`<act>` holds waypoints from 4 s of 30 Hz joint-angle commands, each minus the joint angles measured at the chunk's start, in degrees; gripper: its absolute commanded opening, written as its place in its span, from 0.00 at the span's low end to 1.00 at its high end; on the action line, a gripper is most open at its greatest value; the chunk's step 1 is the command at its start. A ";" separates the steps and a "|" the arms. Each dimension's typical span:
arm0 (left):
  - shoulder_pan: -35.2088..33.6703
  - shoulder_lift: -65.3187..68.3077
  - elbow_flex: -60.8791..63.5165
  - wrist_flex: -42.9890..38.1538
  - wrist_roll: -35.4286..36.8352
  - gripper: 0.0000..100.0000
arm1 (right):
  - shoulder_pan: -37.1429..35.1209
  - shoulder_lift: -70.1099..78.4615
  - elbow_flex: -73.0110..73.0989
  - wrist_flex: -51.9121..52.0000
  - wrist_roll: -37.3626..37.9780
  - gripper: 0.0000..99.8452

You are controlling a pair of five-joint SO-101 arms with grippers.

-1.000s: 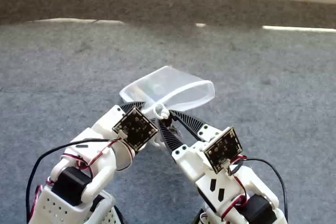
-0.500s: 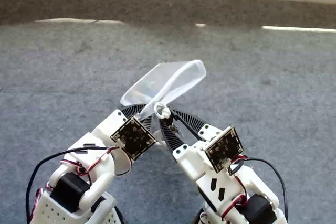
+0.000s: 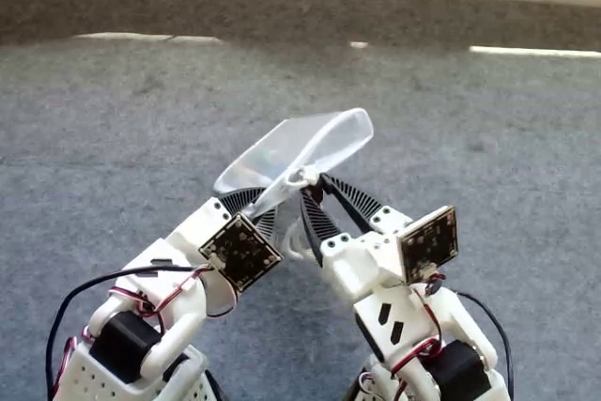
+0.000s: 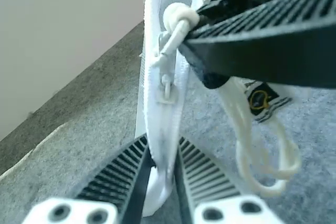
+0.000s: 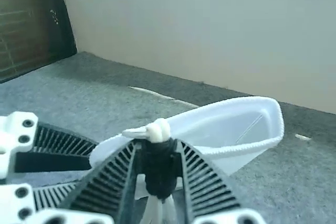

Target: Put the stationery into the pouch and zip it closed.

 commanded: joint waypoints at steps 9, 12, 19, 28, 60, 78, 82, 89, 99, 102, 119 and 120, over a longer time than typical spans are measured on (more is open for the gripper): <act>-2.15 -1.01 -0.84 0.79 1.58 0.01 | 5.76 0.31 -3.12 -5.85 -1.67 0.00; -2.15 -1.01 -0.75 0.88 1.58 0.01 | 5.76 0.40 -3.12 -5.85 -1.67 0.00; -2.15 -1.01 -0.75 1.67 1.58 0.01 | 8.48 0.40 -3.30 -5.85 -1.49 0.00; -2.15 -1.01 -0.75 1.58 1.76 0.01 | -1.98 -0.31 -7.96 8.66 -1.58 0.17; -2.15 -1.01 -0.75 1.58 1.85 0.01 | -13.76 12.62 -3.65 6.37 0.44 0.13; -2.15 -1.01 -0.66 1.67 1.85 0.01 | -1.54 18.95 -8.66 4.62 0.26 0.00; -2.15 -1.01 -0.66 1.67 1.85 0.01 | 1.10 14.20 -8.66 4.62 -3.60 0.00; -2.15 -1.01 -0.66 1.67 1.85 0.01 | 4.79 12.53 -8.22 0.48 -4.22 0.00; -2.15 -1.01 -0.57 2.02 1.76 0.00 | 9.19 12.26 -8.13 -2.33 -9.14 0.00; -2.15 -1.01 -0.57 2.46 1.67 0.00 | 11.74 12.44 -8.13 -4.00 -10.55 0.00; -2.15 -1.01 -1.01 2.20 1.76 0.01 | 6.81 12.18 -7.34 -2.68 -7.21 0.00; -2.15 -1.01 -1.01 2.20 1.76 0.01 | 6.11 12.18 -7.34 -2.33 -6.68 0.00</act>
